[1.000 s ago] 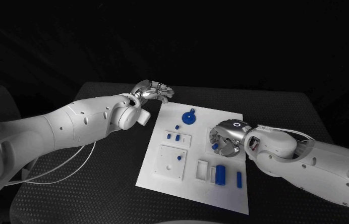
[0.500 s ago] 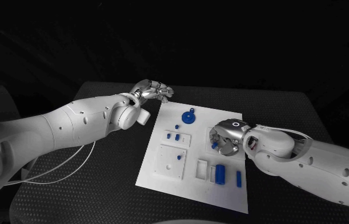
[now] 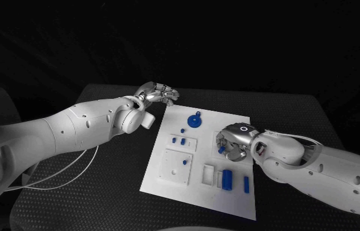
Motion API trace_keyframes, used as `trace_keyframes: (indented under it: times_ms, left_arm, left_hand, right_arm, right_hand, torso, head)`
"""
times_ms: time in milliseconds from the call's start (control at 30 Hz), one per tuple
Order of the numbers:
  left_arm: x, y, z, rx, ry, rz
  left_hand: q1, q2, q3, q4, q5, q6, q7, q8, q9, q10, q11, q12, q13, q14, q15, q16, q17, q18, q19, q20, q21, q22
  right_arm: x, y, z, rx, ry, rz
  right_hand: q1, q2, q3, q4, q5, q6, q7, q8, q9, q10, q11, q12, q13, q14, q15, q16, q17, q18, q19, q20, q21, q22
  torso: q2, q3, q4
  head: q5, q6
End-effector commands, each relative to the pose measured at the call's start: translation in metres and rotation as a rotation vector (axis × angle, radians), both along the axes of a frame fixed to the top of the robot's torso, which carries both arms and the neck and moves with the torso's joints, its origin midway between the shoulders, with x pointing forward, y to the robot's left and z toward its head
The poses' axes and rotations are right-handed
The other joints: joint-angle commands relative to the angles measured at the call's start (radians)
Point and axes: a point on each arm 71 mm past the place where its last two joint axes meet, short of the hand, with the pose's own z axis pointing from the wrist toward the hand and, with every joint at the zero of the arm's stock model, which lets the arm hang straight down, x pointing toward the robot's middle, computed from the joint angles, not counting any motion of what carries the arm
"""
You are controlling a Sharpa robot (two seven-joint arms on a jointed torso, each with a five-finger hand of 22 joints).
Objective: Assemble the parts on the task board
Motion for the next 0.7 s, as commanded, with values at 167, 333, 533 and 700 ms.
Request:
trace_keyframes:
  times_ms: [167, 333, 533, 700]
  left_arm:
    - [0.0, -0.002, 0.001, -0.012, -0.004, -0.014]
    - [0.0, -0.002, 0.001, -0.012, -0.005, -0.013]
    - [0.001, -0.003, 0.001, -0.012, -0.005, -0.014]
    - [0.001, -0.003, 0.001, -0.012, -0.005, -0.013]
  left_hand:
    - [-0.008, 0.003, 0.001, 0.008, 0.002, -0.006, -0.001, 0.006, -0.001, -0.005, 0.001, 0.0, 0.0, -0.003, 0.002, -0.003, 0.002, 0.011, -0.001, 0.006, -0.007, 0.004]
    - [-0.009, 0.003, 0.001, 0.009, 0.002, -0.006, -0.001, 0.007, -0.001, -0.006, 0.001, 0.0, 0.0, -0.003, 0.002, -0.003, 0.003, 0.011, -0.001, 0.006, -0.007, 0.004]
    - [-0.009, 0.004, 0.001, 0.009, 0.002, -0.006, -0.001, 0.007, -0.002, -0.006, 0.001, 0.0, 0.0, -0.002, 0.002, -0.004, 0.004, 0.011, -0.001, 0.006, -0.007, 0.005]
    - [-0.009, 0.004, 0.001, 0.009, 0.002, -0.007, -0.001, 0.007, -0.002, -0.006, 0.001, 0.0, 0.0, -0.002, 0.002, -0.004, 0.004, 0.011, -0.001, 0.006, -0.008, 0.005]
  right_arm:
    - [-0.006, -0.001, 0.007, 0.039, 0.004, 0.0]
    - [-0.005, 0.001, 0.023, 0.069, -0.014, 0.004]
    - [-0.005, 0.005, 0.035, 0.092, -0.016, 0.005]
    - [-0.007, 0.018, 0.041, 0.136, 0.011, 0.019]
  right_hand:
    - [-0.003, 0.004, 0.009, -0.001, -0.001, 0.011, -0.004, 0.006, 0.008, 0.01, -0.002, 0.008, 0.004, 0.003, -0.01, 0.007, 0.003, 0.016, 0.013, -0.004, 0.009, 0.02]
    - [-0.004, 0.004, 0.009, -0.002, -0.001, 0.013, -0.005, 0.007, 0.009, 0.011, -0.003, 0.008, 0.005, 0.004, -0.01, 0.007, 0.003, 0.016, 0.015, -0.005, 0.01, 0.02]
    - [-0.005, 0.004, 0.01, -0.002, -0.001, 0.014, -0.005, 0.008, 0.009, 0.012, -0.003, 0.008, 0.006, 0.006, -0.011, 0.007, 0.004, 0.016, 0.017, -0.006, 0.011, 0.019]
    - [-0.006, 0.004, 0.01, -0.003, -0.001, 0.014, -0.005, 0.008, 0.01, 0.013, -0.004, 0.008, 0.006, 0.006, -0.012, 0.007, 0.004, 0.016, 0.018, -0.007, 0.011, 0.019]
  torso:
    - [-0.001, 0.0002, 0.0002]
    - [-0.001, 0.0001, -0.0014]
    - [0.0, 0.0005, -0.0017]
    - [0.0, 0.0005, -0.0012]
  head:
    - [-0.001, 0.002]
    - [0.0, 0.004]
    - [0.001, 0.005]
    - [0.004, 0.003]
